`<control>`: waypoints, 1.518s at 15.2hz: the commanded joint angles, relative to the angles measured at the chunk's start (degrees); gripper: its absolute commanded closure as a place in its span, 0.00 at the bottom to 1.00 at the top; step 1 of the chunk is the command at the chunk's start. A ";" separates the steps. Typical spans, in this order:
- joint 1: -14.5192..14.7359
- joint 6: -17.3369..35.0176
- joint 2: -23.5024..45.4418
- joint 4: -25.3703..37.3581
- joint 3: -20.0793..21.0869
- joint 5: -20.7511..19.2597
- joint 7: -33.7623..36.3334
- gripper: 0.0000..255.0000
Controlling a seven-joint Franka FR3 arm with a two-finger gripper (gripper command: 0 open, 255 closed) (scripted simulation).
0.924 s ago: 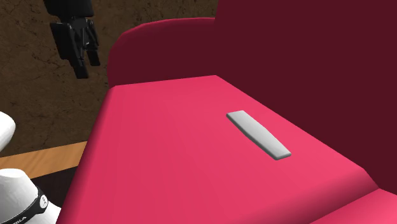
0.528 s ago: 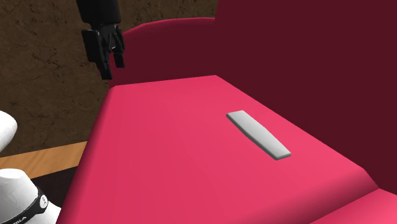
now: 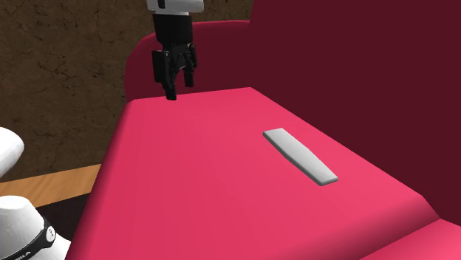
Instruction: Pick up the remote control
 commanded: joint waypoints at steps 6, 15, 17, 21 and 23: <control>-3.32 4.20 14.34 10.54 1.18 -1.99 15.09 0.00; -6.00 5.32 31.37 26.56 -1.21 -4.86 31.86 0.00; -6.53 5.05 34.93 30.40 -2.15 -5.21 35.16 0.00; -7.70 4.07 41.83 38.30 -4.31 -5.44 41.33 0.00; -8.24 3.54 44.48 41.49 -5.23 -5.37 43.64 0.00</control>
